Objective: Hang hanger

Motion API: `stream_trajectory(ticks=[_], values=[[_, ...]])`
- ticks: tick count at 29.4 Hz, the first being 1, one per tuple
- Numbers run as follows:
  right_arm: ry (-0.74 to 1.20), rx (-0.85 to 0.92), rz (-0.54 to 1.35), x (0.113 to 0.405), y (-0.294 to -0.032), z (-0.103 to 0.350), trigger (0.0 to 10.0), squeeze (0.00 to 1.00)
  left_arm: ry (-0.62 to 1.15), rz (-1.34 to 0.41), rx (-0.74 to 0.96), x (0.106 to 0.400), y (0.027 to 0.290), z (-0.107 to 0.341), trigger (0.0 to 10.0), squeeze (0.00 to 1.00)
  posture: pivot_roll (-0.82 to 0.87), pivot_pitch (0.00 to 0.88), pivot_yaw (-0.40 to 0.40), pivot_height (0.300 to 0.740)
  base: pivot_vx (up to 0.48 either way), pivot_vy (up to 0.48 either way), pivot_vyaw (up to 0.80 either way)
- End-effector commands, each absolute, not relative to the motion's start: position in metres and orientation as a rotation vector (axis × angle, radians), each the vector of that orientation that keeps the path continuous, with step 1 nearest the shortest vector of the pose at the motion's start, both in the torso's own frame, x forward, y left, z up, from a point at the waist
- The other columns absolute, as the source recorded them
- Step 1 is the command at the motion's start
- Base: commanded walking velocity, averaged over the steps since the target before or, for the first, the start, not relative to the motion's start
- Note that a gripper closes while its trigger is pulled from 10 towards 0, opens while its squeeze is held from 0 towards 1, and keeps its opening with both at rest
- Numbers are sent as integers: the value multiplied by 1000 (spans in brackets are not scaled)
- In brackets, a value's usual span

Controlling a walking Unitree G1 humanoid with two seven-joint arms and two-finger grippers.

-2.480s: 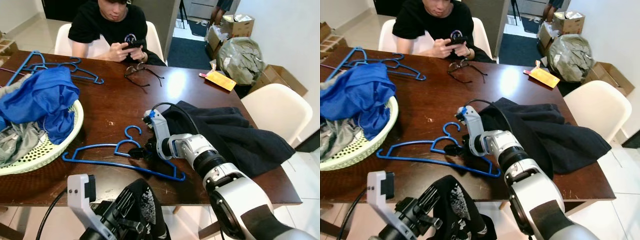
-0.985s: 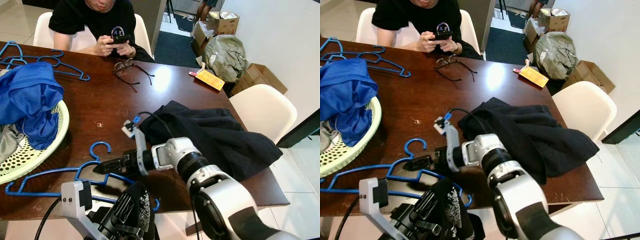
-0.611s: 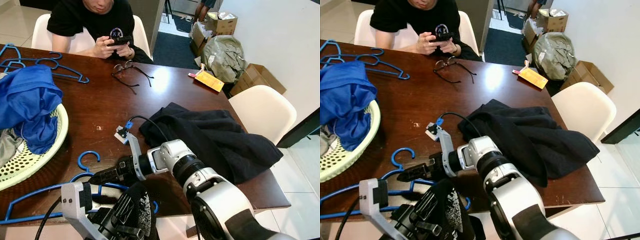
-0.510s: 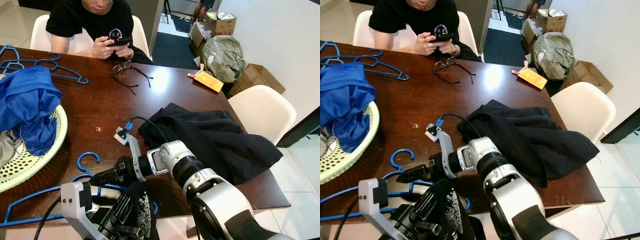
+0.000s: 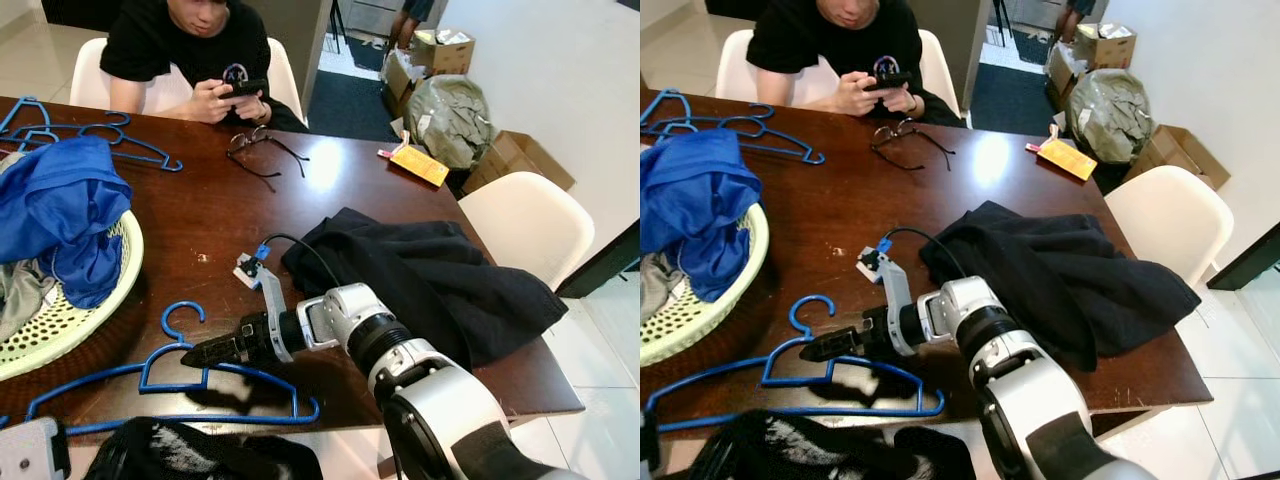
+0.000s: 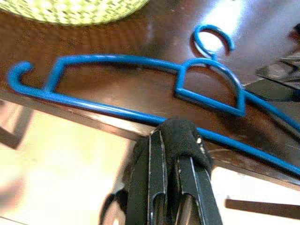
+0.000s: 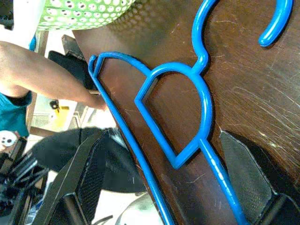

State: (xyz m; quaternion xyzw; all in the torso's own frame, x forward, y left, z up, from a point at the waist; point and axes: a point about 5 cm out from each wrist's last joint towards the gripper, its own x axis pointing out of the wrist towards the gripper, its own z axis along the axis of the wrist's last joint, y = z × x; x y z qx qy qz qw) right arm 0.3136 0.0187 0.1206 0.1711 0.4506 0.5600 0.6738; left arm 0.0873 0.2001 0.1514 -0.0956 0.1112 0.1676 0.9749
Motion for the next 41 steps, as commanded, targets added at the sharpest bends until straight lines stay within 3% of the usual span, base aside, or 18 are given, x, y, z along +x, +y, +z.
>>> stream_trajectory(ticks=[1, 5, 11, 21, 25, 41], values=[[1285, 215, 994, 290, -12, 58, 10000, 0, 214, 439, -104, 85, 217, 152, 10000, 0, 294, 161, -220, 735, 0, 0, 0], [1283, 214, 995, 290, -13, 58, 10000, 0, 149, 572, 4, 91, 250, 159, 10000, 0, 286, 154, -221, 735, 0, 0, 0], [1330, 184, 1055, 284, -13, 56, 10000, 0, 68, 592, 72, 105, 266, 169, 10000, 0, 280, 151, -223, 735, 0, 0, 0], [1407, 183, 1123, 275, -11, 53, 10000, 0, 28, 563, 83, 114, 268, 173, 10000, 0, 266, 146, -225, 735, 0, 0, 0], [1481, 355, 1151, 265, 2, 61, 10000, 0, 23, 555, 78, 117, 269, 173, 10000, 0, 264, 141, -227, 735, 0, 0, 0], [1461, 531, 1162, 273, 5, 79, 10000, 0, 22, 526, 76, 122, 265, 171, 10000, 0, 263, 134, -230, 735, 0, 0, 0]])
